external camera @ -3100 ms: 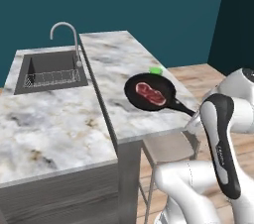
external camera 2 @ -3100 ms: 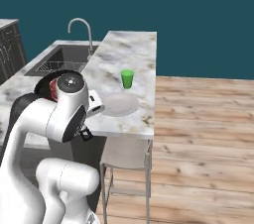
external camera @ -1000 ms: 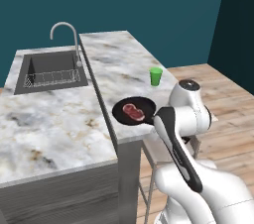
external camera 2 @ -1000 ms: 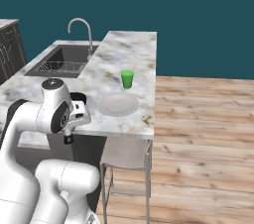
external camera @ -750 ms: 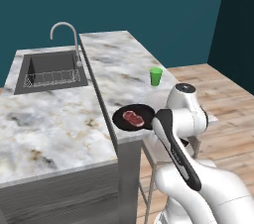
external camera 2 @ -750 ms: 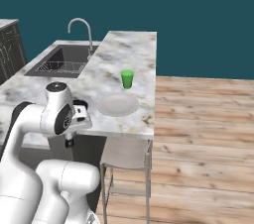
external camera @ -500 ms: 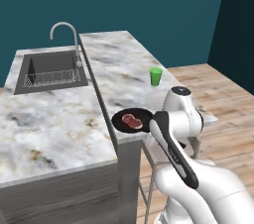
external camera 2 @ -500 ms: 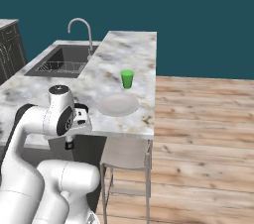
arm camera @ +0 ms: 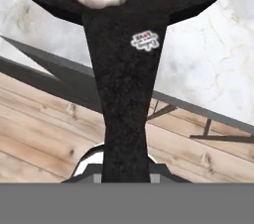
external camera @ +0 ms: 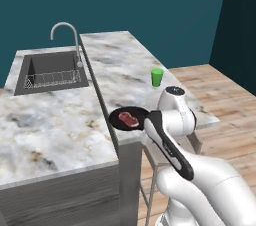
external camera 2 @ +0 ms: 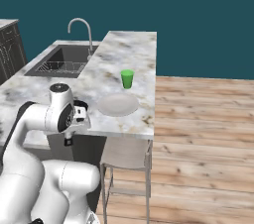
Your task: Pick up the pan with the steak in it and place it on the dining table. Then place the steak on the plate.
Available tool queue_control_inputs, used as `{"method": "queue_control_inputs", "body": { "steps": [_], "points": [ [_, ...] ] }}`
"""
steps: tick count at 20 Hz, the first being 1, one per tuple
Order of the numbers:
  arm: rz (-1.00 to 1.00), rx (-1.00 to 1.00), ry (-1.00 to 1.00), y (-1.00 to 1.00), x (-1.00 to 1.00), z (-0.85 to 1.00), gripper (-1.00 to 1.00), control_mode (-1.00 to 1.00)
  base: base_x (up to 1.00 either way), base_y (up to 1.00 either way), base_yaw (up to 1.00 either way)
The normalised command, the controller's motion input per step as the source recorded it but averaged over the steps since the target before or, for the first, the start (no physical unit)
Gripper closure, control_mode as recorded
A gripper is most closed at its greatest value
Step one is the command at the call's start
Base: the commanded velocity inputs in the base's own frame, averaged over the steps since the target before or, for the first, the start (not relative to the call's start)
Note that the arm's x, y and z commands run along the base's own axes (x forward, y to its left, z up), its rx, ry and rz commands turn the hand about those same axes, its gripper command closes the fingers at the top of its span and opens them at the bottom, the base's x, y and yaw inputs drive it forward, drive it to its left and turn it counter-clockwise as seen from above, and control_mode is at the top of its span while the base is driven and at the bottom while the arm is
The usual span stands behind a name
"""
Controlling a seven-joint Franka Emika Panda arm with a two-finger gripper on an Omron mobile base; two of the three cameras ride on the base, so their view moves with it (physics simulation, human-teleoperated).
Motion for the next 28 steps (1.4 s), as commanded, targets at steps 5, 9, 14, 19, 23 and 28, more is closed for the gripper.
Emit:
{"method": "queue_control_inputs", "body": {
  "steps": [5, 9, 14, 19, 23, 28],
  "points": [
    [-0.01, 0.00, 0.10, -0.11, 0.46, -0.17, 1.00, -1.00, 0.00, 0.00, 0.00],
    [-0.01, 0.00, 0.09, -0.10, 0.41, -0.21, 1.00, -1.00, 0.00, 0.00, 0.00],
    [-0.02, 0.00, 0.03, -0.07, 0.11, -0.21, 1.00, -1.00, 0.00, 0.00, 0.00],
    [-0.03, 0.00, 0.00, -0.12, -0.05, -0.07, 1.00, -1.00, 0.00, 0.00, 0.00],
    [-0.10, 0.00, 0.00, -0.35, -0.12, -0.28, 1.00, -1.00, 0.00, 0.00, 0.00],
    [-0.04, 0.00, 0.00, -0.12, -0.01, -0.11, 1.00, -1.00, 0.00, 0.00, 0.00]
  ]
}}
